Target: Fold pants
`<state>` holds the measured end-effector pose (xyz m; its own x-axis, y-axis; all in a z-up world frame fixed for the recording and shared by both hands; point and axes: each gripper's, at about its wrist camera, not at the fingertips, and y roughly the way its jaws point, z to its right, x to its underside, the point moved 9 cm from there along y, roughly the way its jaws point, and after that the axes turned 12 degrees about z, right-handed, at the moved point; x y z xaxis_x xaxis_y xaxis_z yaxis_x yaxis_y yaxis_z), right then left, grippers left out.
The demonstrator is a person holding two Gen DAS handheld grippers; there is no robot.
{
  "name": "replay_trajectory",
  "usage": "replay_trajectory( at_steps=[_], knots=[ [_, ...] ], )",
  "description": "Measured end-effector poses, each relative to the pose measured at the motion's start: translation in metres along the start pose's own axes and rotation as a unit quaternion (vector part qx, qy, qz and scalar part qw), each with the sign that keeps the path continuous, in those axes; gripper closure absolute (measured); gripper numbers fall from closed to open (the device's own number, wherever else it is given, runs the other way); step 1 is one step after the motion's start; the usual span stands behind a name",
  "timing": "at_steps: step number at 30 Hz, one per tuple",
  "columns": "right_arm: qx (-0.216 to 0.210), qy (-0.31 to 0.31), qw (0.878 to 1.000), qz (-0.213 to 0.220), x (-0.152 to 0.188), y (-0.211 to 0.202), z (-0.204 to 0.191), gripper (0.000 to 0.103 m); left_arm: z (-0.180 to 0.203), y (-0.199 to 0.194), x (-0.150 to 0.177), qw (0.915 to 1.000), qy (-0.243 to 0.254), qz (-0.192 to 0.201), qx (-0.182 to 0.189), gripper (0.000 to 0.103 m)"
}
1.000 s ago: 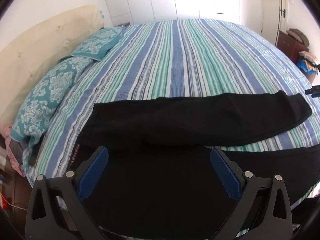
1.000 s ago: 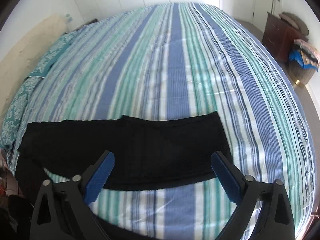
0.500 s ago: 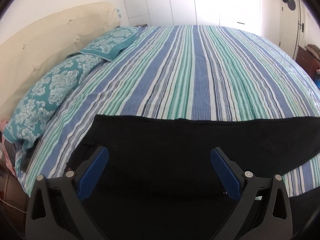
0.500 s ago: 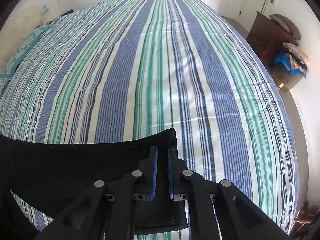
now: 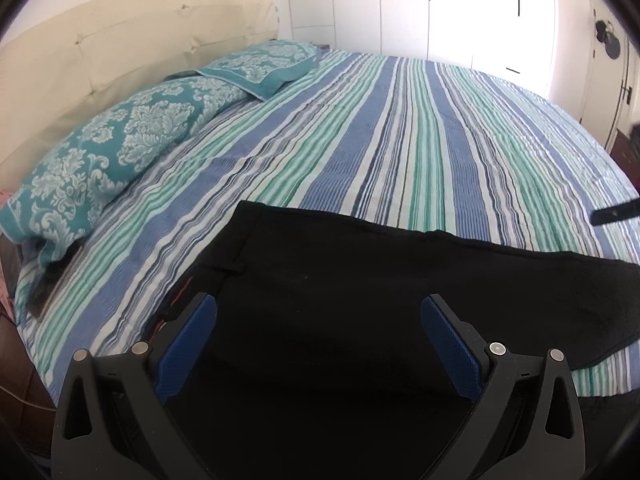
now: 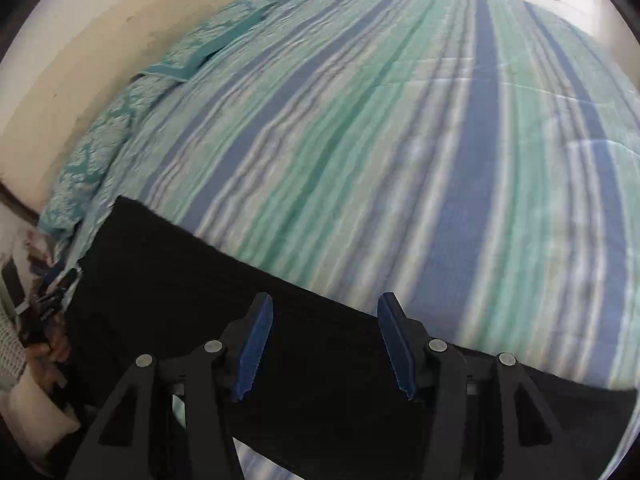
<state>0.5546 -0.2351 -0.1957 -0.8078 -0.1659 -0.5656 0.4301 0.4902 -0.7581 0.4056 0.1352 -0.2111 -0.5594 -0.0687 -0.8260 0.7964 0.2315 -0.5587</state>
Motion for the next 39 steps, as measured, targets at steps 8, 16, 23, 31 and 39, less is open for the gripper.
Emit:
replay_trajectory(
  at_steps=[8,16,23,31,39],
  knots=[
    [-0.13,-0.125,0.976,-0.126,-0.019,0.201,-0.181,0.061,-0.013,0.006,0.008,0.9997,-0.006,-0.016,0.015,0.001],
    [-0.028,-0.321,0.932,-0.166,0.006,0.22,-0.208,0.092,-0.012,0.017,0.005,0.9989,-0.017,-0.036,0.024,0.001],
    [0.092,-0.428,0.895,-0.082,0.002,0.242,-0.217,0.088,-0.01,0.017,0.009,0.9989,-0.015,-0.042,0.015,0.001],
    [0.035,-0.241,0.961,-0.129,0.006,0.166,-0.105,0.06,0.032,0.023,0.008,0.996,-0.009,-0.048,0.075,0.001],
    [0.11,-0.193,0.965,-0.142,0.049,0.111,0.017,0.056,0.123,0.078,0.046,0.979,0.054,-0.177,0.085,0.0]
  ],
)
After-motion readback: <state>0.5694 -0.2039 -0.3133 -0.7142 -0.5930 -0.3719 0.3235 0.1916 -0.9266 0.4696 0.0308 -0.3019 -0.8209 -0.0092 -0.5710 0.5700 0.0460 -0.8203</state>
